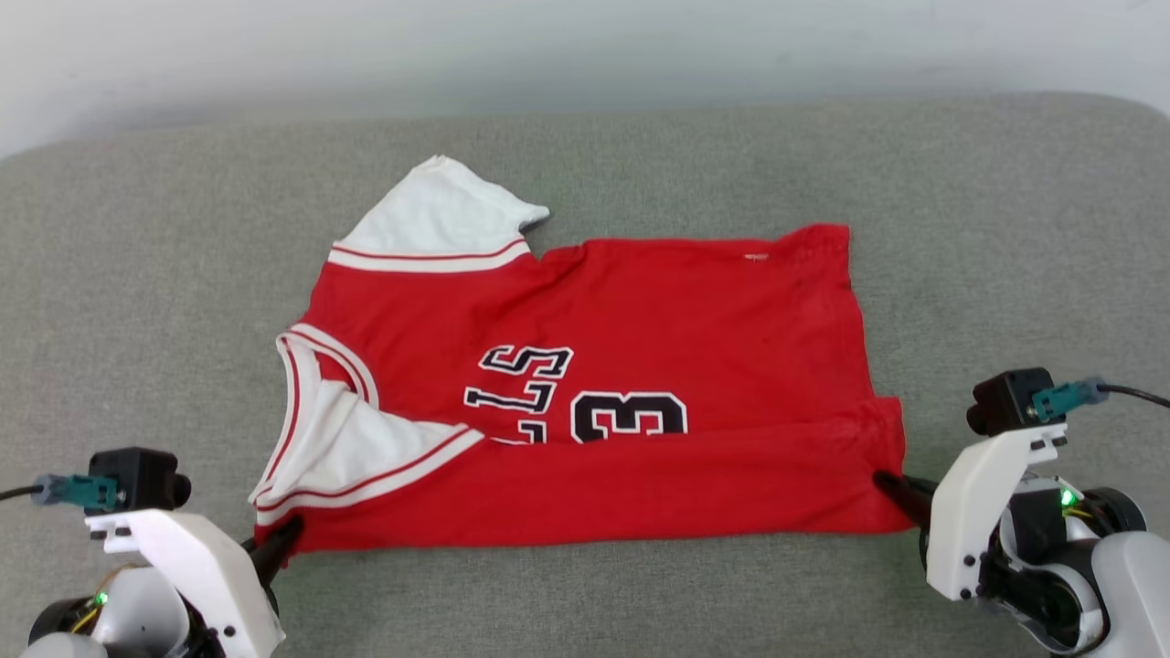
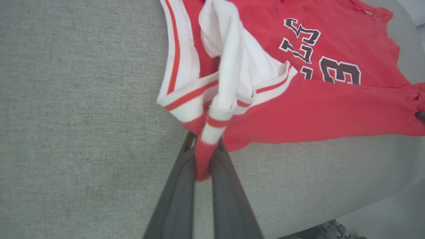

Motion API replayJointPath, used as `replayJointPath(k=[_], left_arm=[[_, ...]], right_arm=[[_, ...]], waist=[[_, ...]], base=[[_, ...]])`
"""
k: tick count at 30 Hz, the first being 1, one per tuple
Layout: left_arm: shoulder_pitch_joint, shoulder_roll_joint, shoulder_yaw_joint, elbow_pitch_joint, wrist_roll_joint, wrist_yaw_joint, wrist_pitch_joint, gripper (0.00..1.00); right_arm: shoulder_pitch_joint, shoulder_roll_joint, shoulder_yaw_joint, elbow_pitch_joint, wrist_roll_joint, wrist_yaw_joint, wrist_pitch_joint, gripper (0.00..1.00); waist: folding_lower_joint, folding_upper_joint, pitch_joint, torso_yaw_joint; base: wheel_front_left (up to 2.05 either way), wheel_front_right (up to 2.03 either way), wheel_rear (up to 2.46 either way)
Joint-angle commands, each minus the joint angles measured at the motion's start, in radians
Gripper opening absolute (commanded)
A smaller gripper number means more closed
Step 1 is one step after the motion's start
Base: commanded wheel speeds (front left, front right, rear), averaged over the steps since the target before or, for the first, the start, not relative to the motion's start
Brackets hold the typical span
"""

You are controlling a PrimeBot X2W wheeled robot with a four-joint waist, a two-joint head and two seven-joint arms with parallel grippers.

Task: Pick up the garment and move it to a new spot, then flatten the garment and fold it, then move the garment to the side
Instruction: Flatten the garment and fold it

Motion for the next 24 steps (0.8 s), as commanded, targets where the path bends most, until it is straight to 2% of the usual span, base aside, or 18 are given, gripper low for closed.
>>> replayJointPath(k=[1, 9, 14, 15, 16, 17, 18, 20, 24], left_arm=[[0.016, 0.001, 0.001, -0.003, -0.006, 0.007, 0.0, 0.0], [0.118, -0.001, -0.003, -0.016, -0.032, 0.038, 0.015, 0.0], [0.148, -0.032, -0.019, 0.013, -0.062, 0.038, 0.025, 0.0], [0.147, -0.043, -0.02, 0.023, -0.068, 0.032, 0.018, 0.0], [0.15, -0.052, -0.029, 0.038, -0.074, 0.029, 0.024, 0.28], [0.148, -0.058, -0.031, 0.05, -0.075, 0.021, 0.02, 0.86], [0.141, -0.069, -0.029, 0.059, -0.081, 0.015, 0.009, 1.0], [0.123, -0.075, -0.027, 0.085, -0.065, 0.003, -0.018, 1.0], [0.091, -0.094, -0.006, 0.105, -0.028, -0.019, -0.107, 1.0]], right_arm=[[0.014, -0.008, -0.004, -0.006, 0.003, 0.0, -0.001, 0.0], [0.111, -0.009, -0.033, -0.03, -0.005, 0.0, 0.022, 0.0], [0.145, 0.005, -0.03, -0.011, -0.008, 0.0, 0.021, 0.0], [0.145, 0.007, -0.027, -0.004, -0.011, 0.0, 0.011, 0.15], [0.15, 0.01, -0.024, 0.006, -0.012, 0.0, 0.0, 1.0], [0.154, 0.013, -0.018, 0.015, -0.011, 0.0, -0.013, 1.0], [0.153, 0.015, -0.012, 0.019, -0.01, 0.0, -0.034, 1.0], [0.151, 0.01, -0.001, 0.02, -0.019, 0.0, -0.086, 1.0], [0.149, 0.021, -0.04, -0.005, -0.079, 0.0, -0.266, 1.0]], waist=[[0.0, -0.0001, -0.021, -0.004], [0.0, -0.0001, -0.104, -0.017], [0.0, -0.0001, -0.112, -0.023], [0.0, -0.0001, -0.111, -0.023], [0.0, -0.0001, -0.11, -0.023], [0.0, -0.0001, -0.109, -0.023], [0.0, -0.0001, -0.108, -0.022], [0.0, -0.0001, -0.104, -0.021], [0.0, -0.0001, -0.104, -0.023]], base=[[0.0, 0.0, 0.0], [0.0, 0.0, 0.0], [0.0, 0.0, 0.0], [0.0, 0.0, 0.0], [0.0, 0.0, 0.0], [0.0, 0.0, 0.0], [0.0, 0.0, 0.0], [0.0, 0.0, 0.0], [0.0, 0.0, 0.0]])
